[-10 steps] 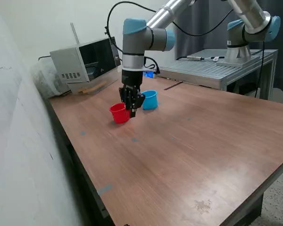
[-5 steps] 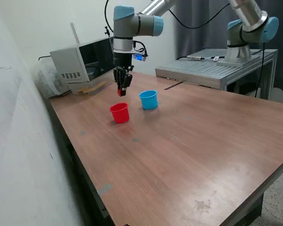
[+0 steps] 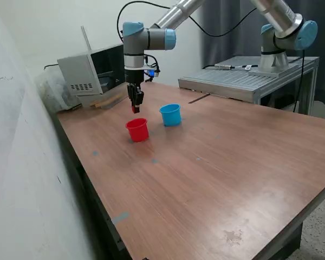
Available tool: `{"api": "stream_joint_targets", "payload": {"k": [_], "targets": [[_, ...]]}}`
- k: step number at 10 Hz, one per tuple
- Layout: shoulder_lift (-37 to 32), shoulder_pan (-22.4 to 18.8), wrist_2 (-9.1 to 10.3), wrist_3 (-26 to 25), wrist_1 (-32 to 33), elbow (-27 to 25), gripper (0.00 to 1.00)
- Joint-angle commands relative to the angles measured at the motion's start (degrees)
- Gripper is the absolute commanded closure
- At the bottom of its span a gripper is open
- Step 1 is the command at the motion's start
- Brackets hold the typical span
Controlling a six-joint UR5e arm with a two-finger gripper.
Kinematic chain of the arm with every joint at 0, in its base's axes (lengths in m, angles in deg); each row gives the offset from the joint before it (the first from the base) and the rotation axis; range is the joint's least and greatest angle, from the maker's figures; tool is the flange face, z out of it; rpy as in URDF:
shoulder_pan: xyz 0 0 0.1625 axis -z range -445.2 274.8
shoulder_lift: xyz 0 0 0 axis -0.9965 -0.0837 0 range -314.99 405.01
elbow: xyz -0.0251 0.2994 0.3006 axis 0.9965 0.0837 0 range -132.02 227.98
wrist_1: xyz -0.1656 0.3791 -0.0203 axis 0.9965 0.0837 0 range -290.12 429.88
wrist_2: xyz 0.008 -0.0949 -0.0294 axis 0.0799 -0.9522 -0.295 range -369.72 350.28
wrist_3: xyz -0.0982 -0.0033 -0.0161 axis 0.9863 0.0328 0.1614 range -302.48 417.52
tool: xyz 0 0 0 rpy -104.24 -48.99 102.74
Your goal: Place red objects in the red bin, and blue objects in the blue bin.
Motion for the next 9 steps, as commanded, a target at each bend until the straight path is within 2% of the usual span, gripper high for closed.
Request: {"api": "stream_joint_targets", "payload": {"k": [1, 8, 9], "targets": [[2.52, 0.22, 0.01, 0.05, 0.36, 0.4, 1.0], [2.79, 0.22, 0.19, 0.05, 1.86, 0.31, 1.0], [2.79, 0.22, 0.19, 0.05, 1.77, 0.22, 0.0]]}}
